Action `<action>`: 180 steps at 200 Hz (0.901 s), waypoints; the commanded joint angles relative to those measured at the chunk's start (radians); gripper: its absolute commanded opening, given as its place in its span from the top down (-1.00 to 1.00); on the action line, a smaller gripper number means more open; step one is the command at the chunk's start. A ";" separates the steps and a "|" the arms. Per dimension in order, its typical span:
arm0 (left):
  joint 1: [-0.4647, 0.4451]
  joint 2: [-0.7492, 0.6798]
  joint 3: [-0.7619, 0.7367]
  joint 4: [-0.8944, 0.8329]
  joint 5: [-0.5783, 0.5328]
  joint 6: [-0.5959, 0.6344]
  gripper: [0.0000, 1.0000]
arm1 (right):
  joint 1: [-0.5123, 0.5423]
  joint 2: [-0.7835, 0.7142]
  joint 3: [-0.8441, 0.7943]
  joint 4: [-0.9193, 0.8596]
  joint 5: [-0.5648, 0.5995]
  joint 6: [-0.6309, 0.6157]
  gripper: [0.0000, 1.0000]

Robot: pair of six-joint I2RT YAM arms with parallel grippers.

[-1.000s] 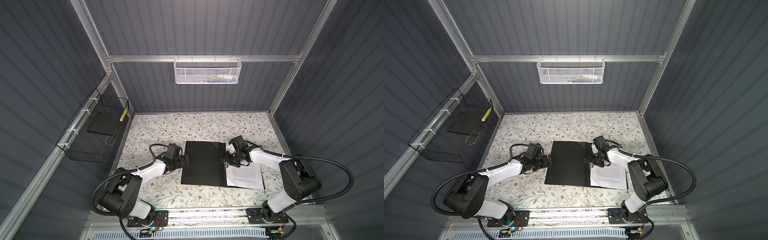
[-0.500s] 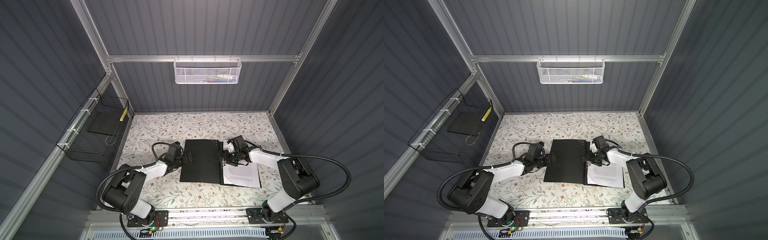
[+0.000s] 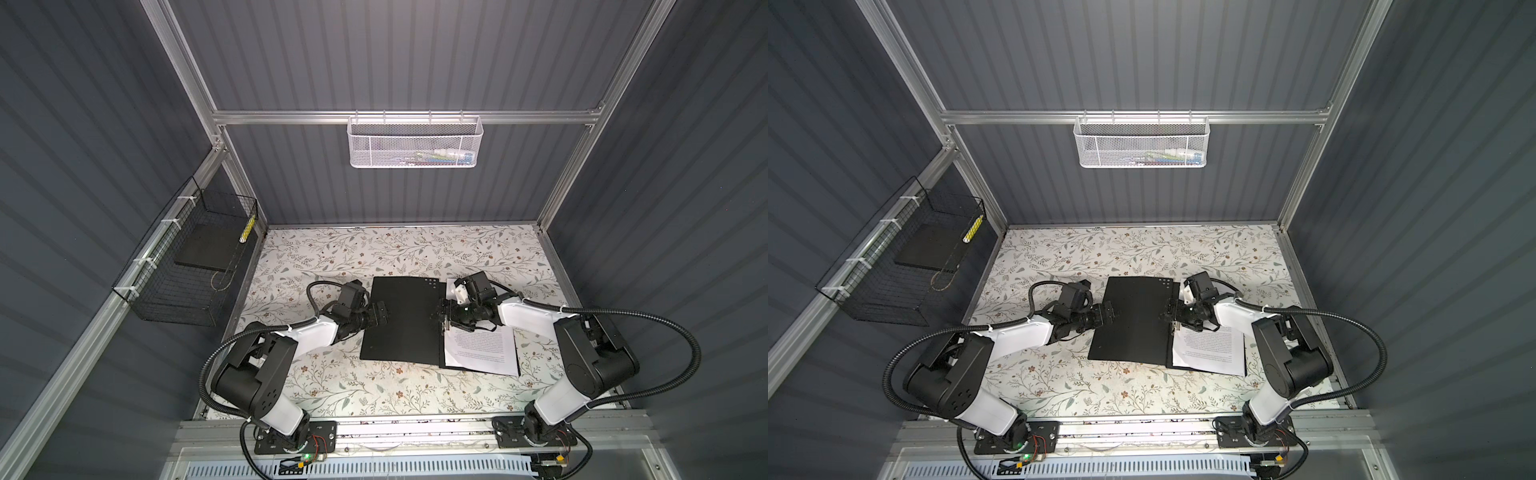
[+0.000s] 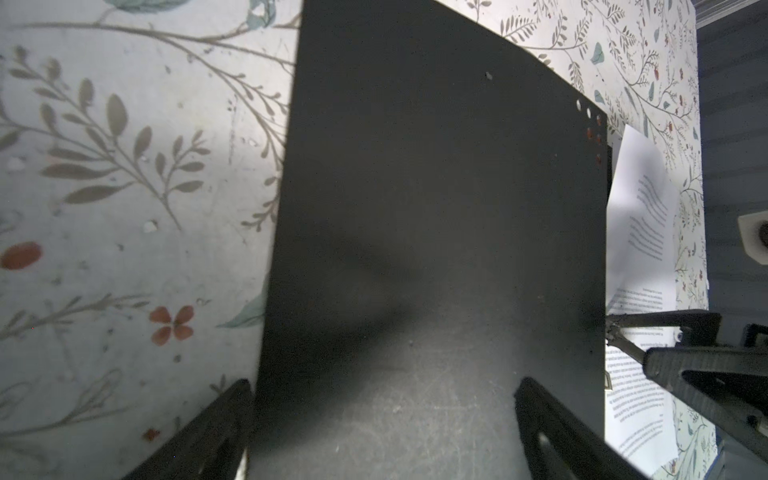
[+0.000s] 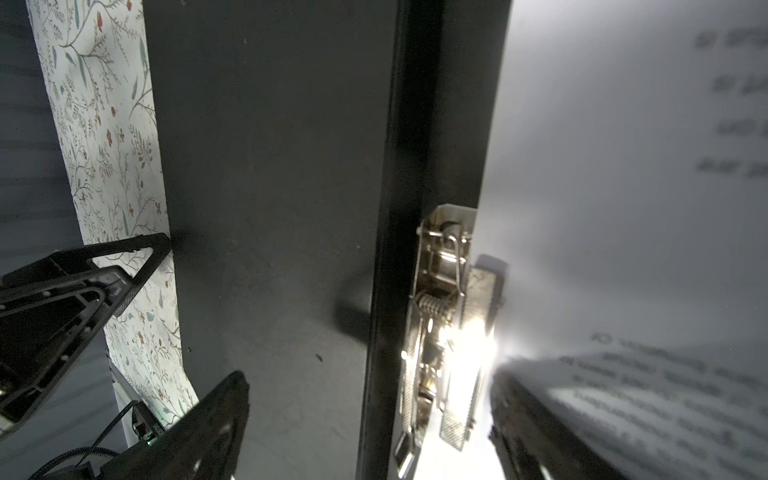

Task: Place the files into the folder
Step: 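Lift the black cover with the left gripper and fold it over the sheets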

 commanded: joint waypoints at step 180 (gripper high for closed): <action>-0.084 -0.255 0.178 -0.018 0.281 -0.061 -0.90 | 0.165 0.126 0.077 0.190 -0.190 0.127 -0.79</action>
